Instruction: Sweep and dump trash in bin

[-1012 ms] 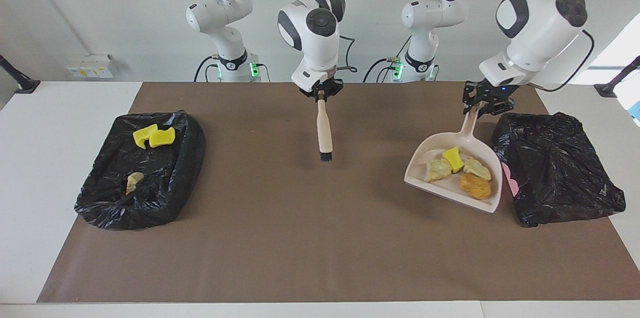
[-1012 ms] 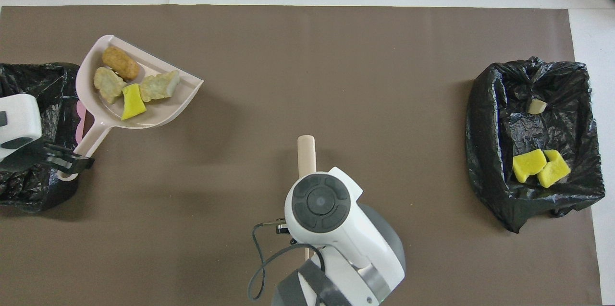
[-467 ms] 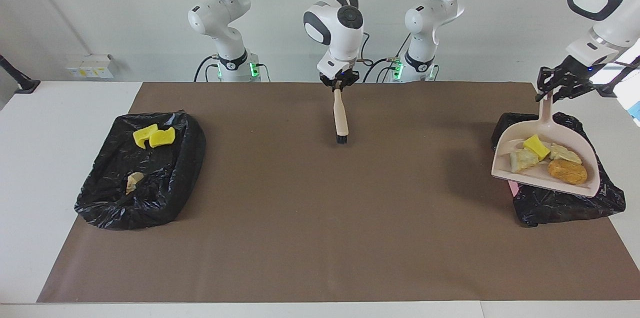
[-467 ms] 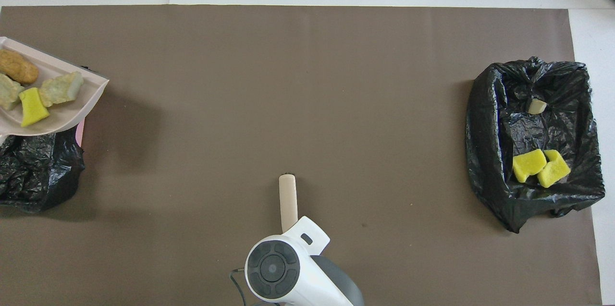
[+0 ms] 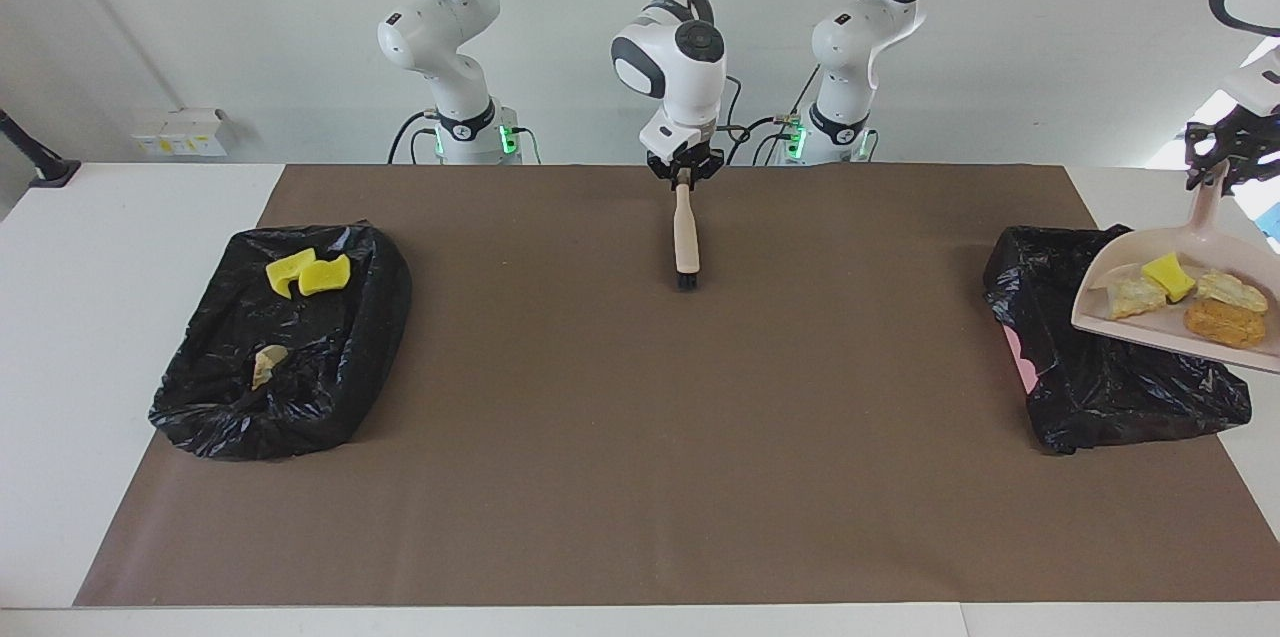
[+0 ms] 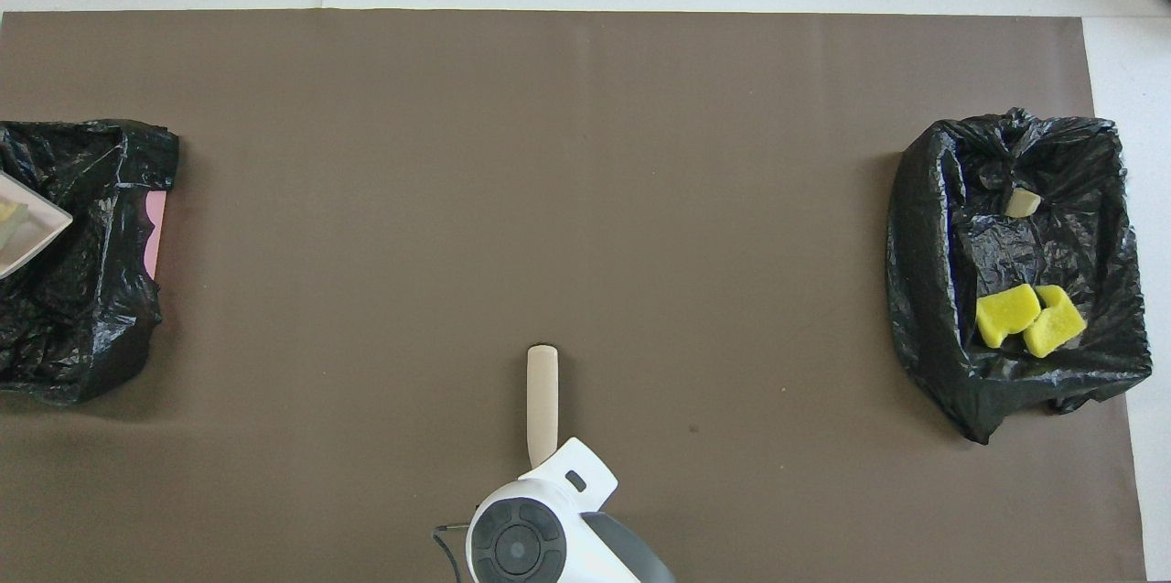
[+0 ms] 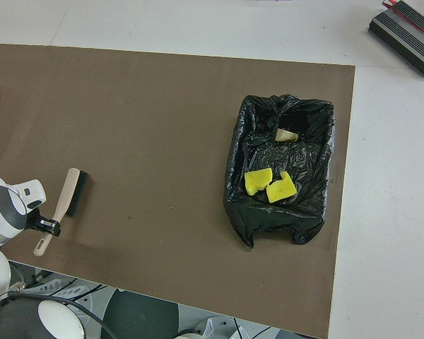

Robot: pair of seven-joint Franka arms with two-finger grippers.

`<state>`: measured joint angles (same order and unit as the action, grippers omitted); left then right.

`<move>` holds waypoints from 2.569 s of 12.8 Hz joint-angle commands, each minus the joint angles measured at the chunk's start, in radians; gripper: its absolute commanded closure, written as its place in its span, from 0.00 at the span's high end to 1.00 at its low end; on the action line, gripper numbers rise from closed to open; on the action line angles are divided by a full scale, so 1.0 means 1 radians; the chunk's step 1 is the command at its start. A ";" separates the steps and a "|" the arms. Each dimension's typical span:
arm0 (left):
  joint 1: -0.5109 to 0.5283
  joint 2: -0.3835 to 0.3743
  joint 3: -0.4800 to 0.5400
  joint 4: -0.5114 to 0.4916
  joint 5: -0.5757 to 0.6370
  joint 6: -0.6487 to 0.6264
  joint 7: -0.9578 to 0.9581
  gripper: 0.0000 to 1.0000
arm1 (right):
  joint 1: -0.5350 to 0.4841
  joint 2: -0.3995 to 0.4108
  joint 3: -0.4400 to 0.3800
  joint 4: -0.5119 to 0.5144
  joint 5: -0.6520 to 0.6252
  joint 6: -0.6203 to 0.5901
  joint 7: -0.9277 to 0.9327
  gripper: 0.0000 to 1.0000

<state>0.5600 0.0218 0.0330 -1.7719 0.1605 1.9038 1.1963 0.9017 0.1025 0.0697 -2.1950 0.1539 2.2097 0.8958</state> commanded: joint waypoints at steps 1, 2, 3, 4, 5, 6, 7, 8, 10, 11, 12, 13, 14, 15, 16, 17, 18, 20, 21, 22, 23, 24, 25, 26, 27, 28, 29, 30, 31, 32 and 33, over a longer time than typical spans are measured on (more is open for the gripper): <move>-0.017 0.033 -0.010 0.062 0.121 -0.023 0.032 0.00 | -0.016 0.032 -0.001 0.072 0.003 -0.053 0.008 1.00; -0.032 0.035 -0.015 0.065 0.190 -0.061 0.029 0.00 | -0.026 0.037 -0.004 0.104 -0.013 -0.085 -0.003 1.00; -0.055 0.035 -0.015 0.072 0.261 -0.081 0.032 0.00 | -0.055 0.039 -0.004 0.130 -0.014 -0.103 -0.017 1.00; -0.067 0.032 -0.016 0.077 0.307 -0.089 0.035 0.00 | -0.087 0.039 -0.005 0.164 -0.017 -0.138 -0.050 1.00; -0.077 0.032 -0.018 0.083 0.335 -0.115 0.046 0.00 | -0.128 0.037 -0.007 0.208 -0.020 -0.198 -0.098 1.00; -0.078 0.032 -0.021 0.101 0.356 -0.135 0.057 0.00 | -0.180 0.037 -0.005 0.257 -0.033 -0.272 -0.150 1.00; -0.081 0.032 -0.025 0.107 0.378 -0.153 0.072 0.00 | -0.225 0.036 -0.005 0.302 -0.039 -0.335 -0.203 1.00; -0.109 0.030 -0.031 0.129 0.419 -0.181 0.080 0.00 | -0.271 0.034 -0.007 0.348 -0.039 -0.393 -0.266 1.00; -0.162 0.032 -0.031 0.161 0.494 -0.245 0.081 0.00 | -0.349 0.033 -0.008 0.415 -0.040 -0.497 -0.384 1.00; -0.192 0.030 -0.031 0.163 0.540 -0.250 0.081 0.00 | -0.383 0.029 -0.010 0.443 -0.048 -0.533 -0.434 1.00; -0.207 0.030 -0.031 0.163 0.577 -0.252 0.081 0.00 | -0.407 0.031 -0.008 0.472 -0.074 -0.562 -0.463 1.00; -0.225 0.032 -0.031 0.163 0.596 -0.249 0.080 0.00 | -0.415 0.031 -0.010 0.489 -0.106 -0.590 -0.478 1.00; -0.244 0.032 -0.031 0.161 0.632 -0.241 0.080 0.00 | -0.438 0.031 -0.010 0.504 -0.137 -0.603 -0.488 1.00; -0.255 0.032 -0.034 0.161 0.657 -0.242 0.080 0.00 | -0.461 0.029 -0.010 0.515 -0.143 -0.607 -0.506 1.00; -0.265 0.032 -0.031 0.161 0.668 -0.246 0.086 0.00 | -0.496 0.026 -0.010 0.518 -0.145 -0.608 -0.538 1.00; -0.285 0.033 -0.031 0.164 0.713 -0.252 0.106 0.00 | -0.527 0.023 -0.011 0.520 -0.145 -0.608 -0.598 1.00; -0.316 0.033 -0.031 0.167 0.778 -0.253 0.111 0.00 | -0.558 0.022 -0.011 0.543 -0.146 -0.611 -0.657 1.00; -0.345 0.036 -0.031 0.199 0.807 -0.276 0.155 0.00 | -0.624 0.020 -0.011 0.581 -0.145 -0.631 -0.721 1.00; -0.365 0.036 -0.031 0.216 0.795 -0.288 0.167 0.00 | -0.659 0.011 -0.010 0.587 -0.145 -0.634 -0.742 1.00; -0.386 0.035 -0.034 0.230 0.785 -0.290 0.167 0.00 | -0.687 0.005 -0.010 0.587 -0.145 -0.637 -0.762 1.00; -0.408 0.033 -0.035 0.242 0.745 -0.289 0.158 0.00 | -0.716 -0.006 -0.011 0.587 -0.145 -0.645 -0.788 1.00; -0.425 0.035 -0.035 0.261 0.658 -0.299 0.143 0.00 | -0.748 -0.016 -0.013 0.587 -0.145 -0.651 -0.811 1.00; -0.431 0.035 -0.031 0.270 0.560 -0.311 0.093 0.00 | -0.783 -0.023 -0.013 0.589 -0.145 -0.651 -0.828 1.00; -0.433 0.033 -0.034 0.270 0.469 -0.313 0.006 0.00 | -0.812 -0.027 -0.015 0.589 -0.145 -0.651 -0.839 1.00; -0.433 0.026 -0.031 0.269 0.359 -0.313 -0.097 0.00 | -0.840 -0.032 -0.016 0.593 -0.146 -0.650 -0.841 1.00; -0.434 0.018 -0.034 0.261 0.253 -0.322 -0.215 0.00 | -0.877 -0.032 -0.015 0.603 -0.155 -0.650 -0.841 1.00; -0.452 0.015 -0.038 0.256 0.185 -0.345 -0.312 0.00 | -0.901 -0.032 -0.013 0.603 -0.163 -0.650 -0.842 1.00; -0.489 0.015 -0.042 0.252 0.131 -0.357 -0.433 0.00 | -0.917 -0.032 -0.015 0.603 -0.165 -0.650 -0.842 1.00; -0.541 0.015 -0.044 0.232 0.073 -0.356 -0.609 0.00 | -0.935 -0.041 -0.015 0.604 -0.165 -0.650 -0.851 1.00; -0.595 0.015 -0.044 0.212 0.027 -0.345 -0.753 0.00 | -0.952 -0.055 -0.016 0.604 -0.165 -0.644 -0.874 1.00; -0.630 0.016 -0.044 0.198 -0.010 -0.336 -0.838 0.00 | -0.971 -0.058 -0.016 0.604 -0.163 -0.640 -0.882 1.00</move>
<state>0.0096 0.0461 -0.0241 -1.5460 0.2088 1.5700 0.5383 -0.0334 0.0688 0.0425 -1.5928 0.0088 1.5785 0.0539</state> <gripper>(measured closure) 0.674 0.000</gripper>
